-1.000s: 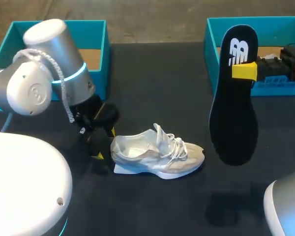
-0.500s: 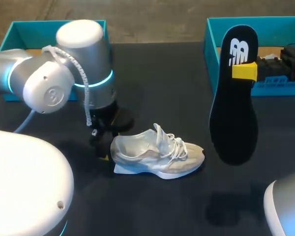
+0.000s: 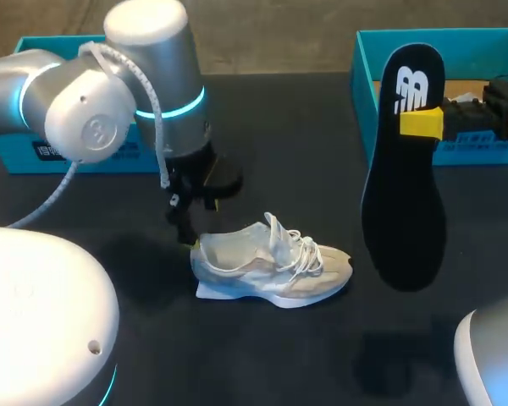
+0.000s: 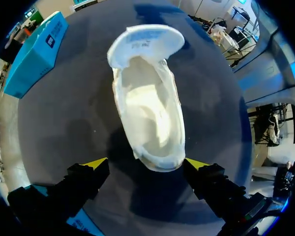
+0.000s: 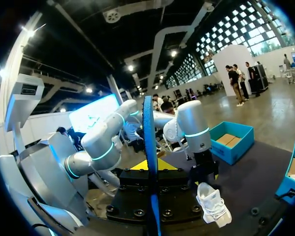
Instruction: Take the shoe out of the shoebox, open the shoe tongue, remove and reinsert the insole, then place the shoe into the shoebox
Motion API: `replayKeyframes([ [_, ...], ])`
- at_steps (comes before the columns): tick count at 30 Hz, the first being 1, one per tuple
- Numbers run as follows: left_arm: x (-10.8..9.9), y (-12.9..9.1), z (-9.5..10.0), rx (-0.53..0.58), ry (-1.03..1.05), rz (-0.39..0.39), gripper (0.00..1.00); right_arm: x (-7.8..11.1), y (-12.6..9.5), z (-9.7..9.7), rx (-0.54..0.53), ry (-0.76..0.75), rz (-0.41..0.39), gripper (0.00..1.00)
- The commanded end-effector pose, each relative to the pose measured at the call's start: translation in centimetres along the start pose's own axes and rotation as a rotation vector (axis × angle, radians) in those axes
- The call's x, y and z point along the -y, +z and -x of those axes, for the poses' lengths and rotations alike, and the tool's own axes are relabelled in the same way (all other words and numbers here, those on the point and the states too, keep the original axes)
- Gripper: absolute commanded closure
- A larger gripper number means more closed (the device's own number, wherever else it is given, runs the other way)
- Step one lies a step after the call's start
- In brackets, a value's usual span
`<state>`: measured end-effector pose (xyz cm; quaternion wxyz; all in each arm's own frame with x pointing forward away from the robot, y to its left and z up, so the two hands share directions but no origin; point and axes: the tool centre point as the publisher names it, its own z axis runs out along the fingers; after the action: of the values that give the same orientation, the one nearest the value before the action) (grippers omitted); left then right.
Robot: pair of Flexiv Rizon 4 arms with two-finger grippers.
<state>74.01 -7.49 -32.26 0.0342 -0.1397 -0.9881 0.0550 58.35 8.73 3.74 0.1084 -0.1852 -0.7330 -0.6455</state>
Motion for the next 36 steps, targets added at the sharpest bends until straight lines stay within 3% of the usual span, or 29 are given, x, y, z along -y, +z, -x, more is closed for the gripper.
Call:
replayKeyframes([
  [1,0.4,-0.3,0.4,0.021,0.009,-0.003,0.00,-0.4,0.3,0.4,-0.004,0.003,-0.007,1.00],
  [21,4.8,3.8,4.1,0.042,0.016,-0.064,0.00,-0.4,0.3,0.4,-0.004,0.003,-0.007,1.00],
  [36,7.1,4.4,4.1,0.049,0.003,-0.084,0.00,-0.4,0.3,0.4,-0.004,0.003,-0.007,1.00],
])
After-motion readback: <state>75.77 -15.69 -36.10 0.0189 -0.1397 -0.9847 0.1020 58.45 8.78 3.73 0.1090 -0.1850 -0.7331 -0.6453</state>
